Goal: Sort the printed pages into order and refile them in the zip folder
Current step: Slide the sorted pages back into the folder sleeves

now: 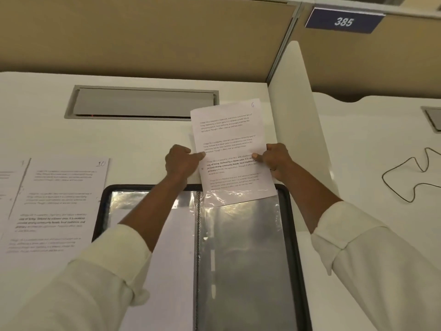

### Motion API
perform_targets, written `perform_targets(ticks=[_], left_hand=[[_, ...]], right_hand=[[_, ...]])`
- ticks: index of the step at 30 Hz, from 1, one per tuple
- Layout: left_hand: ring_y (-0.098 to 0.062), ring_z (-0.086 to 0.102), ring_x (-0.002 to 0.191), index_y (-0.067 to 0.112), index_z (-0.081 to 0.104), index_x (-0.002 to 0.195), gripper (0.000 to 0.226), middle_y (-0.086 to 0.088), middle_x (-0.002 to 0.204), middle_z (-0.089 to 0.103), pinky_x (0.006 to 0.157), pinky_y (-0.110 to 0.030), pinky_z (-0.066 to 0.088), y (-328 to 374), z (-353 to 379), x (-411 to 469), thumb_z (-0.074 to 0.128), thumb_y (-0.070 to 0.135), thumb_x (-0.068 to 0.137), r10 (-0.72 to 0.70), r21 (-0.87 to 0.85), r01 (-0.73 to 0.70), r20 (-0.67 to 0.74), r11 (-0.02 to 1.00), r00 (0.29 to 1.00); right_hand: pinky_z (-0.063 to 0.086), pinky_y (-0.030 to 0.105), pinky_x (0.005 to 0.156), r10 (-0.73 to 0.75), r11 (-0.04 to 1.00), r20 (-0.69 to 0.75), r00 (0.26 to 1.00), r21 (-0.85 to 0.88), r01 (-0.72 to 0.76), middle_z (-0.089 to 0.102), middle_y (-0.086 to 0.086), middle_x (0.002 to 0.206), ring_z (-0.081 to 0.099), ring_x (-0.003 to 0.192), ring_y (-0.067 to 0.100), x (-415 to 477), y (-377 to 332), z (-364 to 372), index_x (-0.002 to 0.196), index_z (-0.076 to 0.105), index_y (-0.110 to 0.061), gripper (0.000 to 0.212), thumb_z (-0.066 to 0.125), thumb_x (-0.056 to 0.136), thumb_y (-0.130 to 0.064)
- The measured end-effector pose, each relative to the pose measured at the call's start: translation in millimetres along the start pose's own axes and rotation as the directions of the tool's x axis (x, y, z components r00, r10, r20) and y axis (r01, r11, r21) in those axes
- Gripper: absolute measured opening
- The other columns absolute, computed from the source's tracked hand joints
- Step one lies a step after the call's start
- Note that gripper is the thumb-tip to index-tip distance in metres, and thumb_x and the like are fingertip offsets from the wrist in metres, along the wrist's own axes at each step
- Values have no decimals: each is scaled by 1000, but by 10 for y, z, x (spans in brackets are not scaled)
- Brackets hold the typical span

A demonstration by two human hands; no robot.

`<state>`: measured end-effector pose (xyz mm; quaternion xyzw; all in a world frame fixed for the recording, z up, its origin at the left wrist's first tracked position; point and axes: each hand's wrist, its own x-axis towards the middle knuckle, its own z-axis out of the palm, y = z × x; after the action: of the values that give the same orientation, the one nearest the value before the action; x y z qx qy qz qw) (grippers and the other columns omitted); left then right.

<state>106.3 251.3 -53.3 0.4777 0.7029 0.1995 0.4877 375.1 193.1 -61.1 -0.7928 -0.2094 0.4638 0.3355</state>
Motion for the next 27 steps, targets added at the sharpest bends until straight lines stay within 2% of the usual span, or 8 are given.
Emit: perform_targets(ticks=[5, 9, 15, 18, 21, 23, 26, 27], left_hand=[[-24, 76, 89, 9, 65, 94, 35, -7, 101, 75, 78, -37, 64, 102, 64, 174, 95, 17, 77, -40, -60, 47, 106, 997, 994], [-21, 75, 89, 7, 73, 100, 30, -3, 101, 77, 80, -37, 65, 63, 128, 205, 93, 10, 77, -27, 36, 23, 128, 999, 991], [-26, 77, 89, 1, 73, 92, 33, -6, 96, 79, 84, -45, 65, 8, 128, 136, 96, 5, 70, -35, 202, -22, 275, 979, 961], [-30, 78, 88, -7, 72, 101, 40, -11, 93, 79, 83, -48, 66, 39, 121, 97, 95, 2, 69, -57, 259, -42, 364, 965, 930], [-26, 74, 84, -3, 70, 95, 40, -7, 94, 77, 79, -41, 65, 85, 165, 58, 95, 20, 75, -11, 252, -83, 349, 964, 937], [-23, 69, 85, 7, 66, 91, 39, -3, 95, 72, 78, -39, 59, 125, 193, 41, 94, 33, 79, 37, 206, -98, 281, 974, 959], [-27, 68, 101, 10, 65, 110, 48, -6, 111, 69, 94, -45, 59, 151, 210, 103, 94, 33, 78, 30, 129, -56, 198, 990, 980], [-27, 68, 99, 12, 65, 106, 43, -7, 110, 69, 94, -45, 60, 149, 205, 114, 94, 28, 78, 24, 116, -47, 193, 992, 981]], right_hand=[[59, 53, 98, 15, 1000, 23, 1000, -10, -15, 76, 15, 111, 73, 104, 35, -89, 33, -52, 115, 74, -1, 33, 85, 84, -1], [59, 52, 96, 12, 999, 33, 999, 29, -13, 76, 14, 111, 73, 104, 34, -155, 70, -97, 97, 74, -7, 18, 84, 84, 2], [61, 36, 73, -45, 994, -55, 997, 98, 51, 75, 7, 105, 74, 90, 23, -198, 52, -150, 104, 69, -7, 26, 86, 86, -12], [60, 44, 94, -100, 995, -110, 989, -6, 100, 73, 9, 118, 72, 103, 28, -160, 103, -150, 114, 66, -5, 35, 86, 86, -12], [57, 40, 96, -104, 994, -70, 992, -53, 100, 70, 6, 114, 69, 104, 27, -183, 179, -169, 112, 67, -11, 31, 83, 87, -3], [59, 44, 97, -55, 988, -36, 998, -149, 49, 73, 7, 116, 70, 104, 29, -165, 243, -184, 115, 72, -4, 35, 86, 84, -6], [59, 50, 98, 5, 957, -10, 1000, -292, -8, 73, 15, 117, 70, 105, 33, -150, 315, -202, 116, 70, 2, 47, 92, 79, -15], [59, 50, 98, 5, 953, -11, 1000, -302, -8, 72, 16, 117, 70, 106, 34, -153, 322, -202, 116, 69, 3, 47, 93, 78, -15]])
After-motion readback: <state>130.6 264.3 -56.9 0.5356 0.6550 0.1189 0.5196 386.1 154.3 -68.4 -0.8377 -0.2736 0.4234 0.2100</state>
